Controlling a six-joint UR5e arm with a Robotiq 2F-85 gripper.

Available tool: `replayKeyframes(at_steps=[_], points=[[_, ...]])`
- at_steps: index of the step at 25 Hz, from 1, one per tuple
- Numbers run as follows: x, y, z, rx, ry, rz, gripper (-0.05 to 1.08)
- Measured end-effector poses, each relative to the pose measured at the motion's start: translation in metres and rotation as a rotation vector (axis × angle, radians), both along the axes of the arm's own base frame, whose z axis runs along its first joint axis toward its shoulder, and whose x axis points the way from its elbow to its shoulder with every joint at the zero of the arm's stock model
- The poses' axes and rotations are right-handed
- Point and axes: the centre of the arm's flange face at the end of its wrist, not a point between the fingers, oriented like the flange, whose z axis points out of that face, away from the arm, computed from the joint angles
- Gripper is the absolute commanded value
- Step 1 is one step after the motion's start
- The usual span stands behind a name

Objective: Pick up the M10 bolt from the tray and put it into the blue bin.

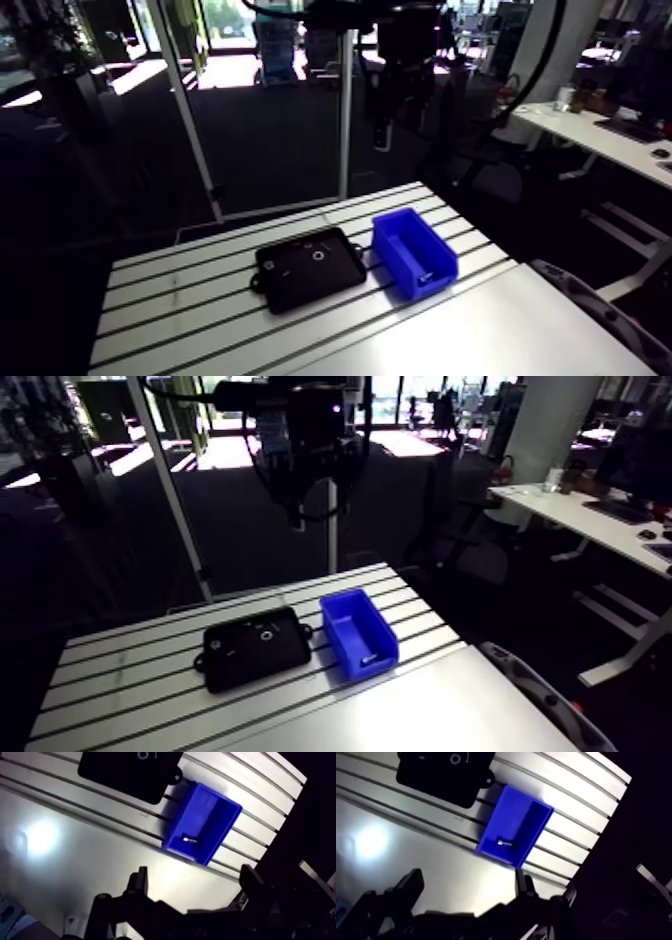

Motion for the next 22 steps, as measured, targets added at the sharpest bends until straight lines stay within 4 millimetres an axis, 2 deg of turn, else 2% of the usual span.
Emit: replayKeyframes(at_steps=[5,12,18,22], points=[[-0.001,-0.028,0.037,-0.023,0.019,-0.184,0.01],[-0.003,-0.073,0.078,-0.031,0.03,-0.346,0.01],[-0.004,-0.107,0.09,-0.025,0.026,-0.374,0.01],[-0.006,-0.115,0.091,-0.021,0.025,-0.375,0.01]])
